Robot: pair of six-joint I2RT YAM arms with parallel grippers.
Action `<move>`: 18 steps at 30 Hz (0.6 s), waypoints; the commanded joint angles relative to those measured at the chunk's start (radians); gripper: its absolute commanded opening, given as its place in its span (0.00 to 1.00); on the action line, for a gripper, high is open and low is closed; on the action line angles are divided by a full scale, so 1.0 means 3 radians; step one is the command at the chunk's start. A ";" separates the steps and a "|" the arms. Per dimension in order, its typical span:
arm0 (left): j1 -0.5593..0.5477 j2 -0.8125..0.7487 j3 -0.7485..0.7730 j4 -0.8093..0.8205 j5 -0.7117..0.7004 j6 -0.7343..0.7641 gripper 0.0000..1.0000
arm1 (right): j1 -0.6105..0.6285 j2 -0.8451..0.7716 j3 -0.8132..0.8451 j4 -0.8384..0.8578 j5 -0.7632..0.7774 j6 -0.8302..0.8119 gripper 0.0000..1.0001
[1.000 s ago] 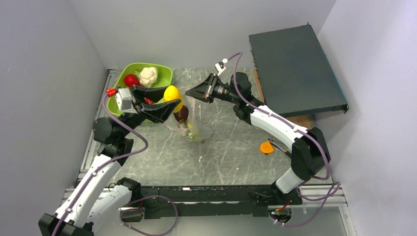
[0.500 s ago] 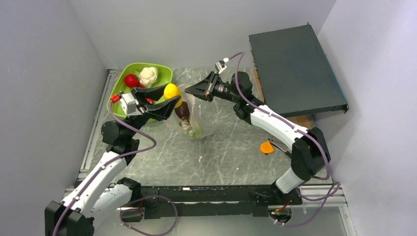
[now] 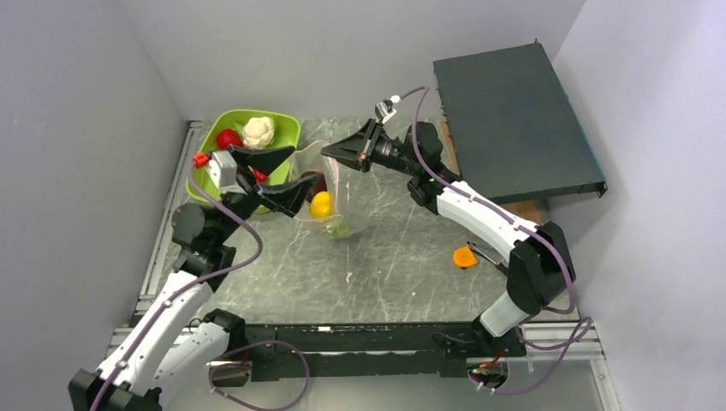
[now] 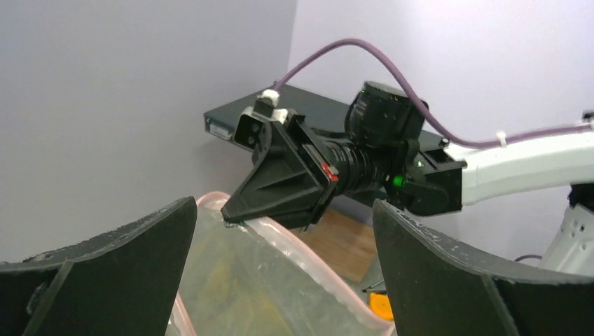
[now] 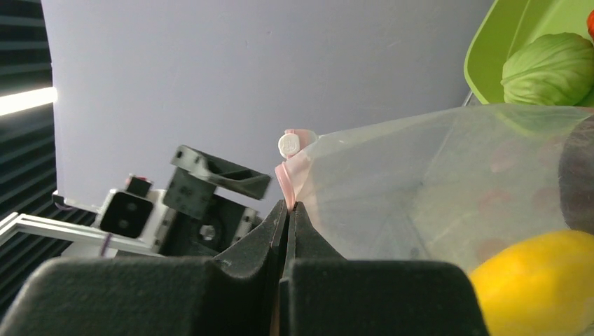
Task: Place the food in the zip-top bag and seal the zipper
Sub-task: Place the fake fruit in the zipper food storage bag, then adjust the zipper food storage bag at the center of the board.
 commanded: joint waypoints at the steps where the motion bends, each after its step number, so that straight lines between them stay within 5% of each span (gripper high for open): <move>1: -0.0009 -0.0184 0.0908 -0.1992 -0.0410 0.0037 1.00 | -0.0036 -0.0085 0.0159 0.0359 -0.0067 0.0078 0.00; 8: -0.0010 0.0046 0.1686 -0.3953 -0.1374 -0.0312 0.92 | -0.0038 -0.0025 0.0168 0.0397 -0.0072 0.0093 0.00; 13: -0.0009 0.0146 0.1355 -0.3883 -0.1128 -0.0592 0.99 | -0.0038 -0.0023 0.0160 0.0428 -0.0078 0.0110 0.00; 18: -0.0009 0.0365 0.1144 -0.3596 -0.0697 -0.0678 0.87 | -0.0036 -0.0118 0.0122 0.0304 -0.0032 -0.0020 0.00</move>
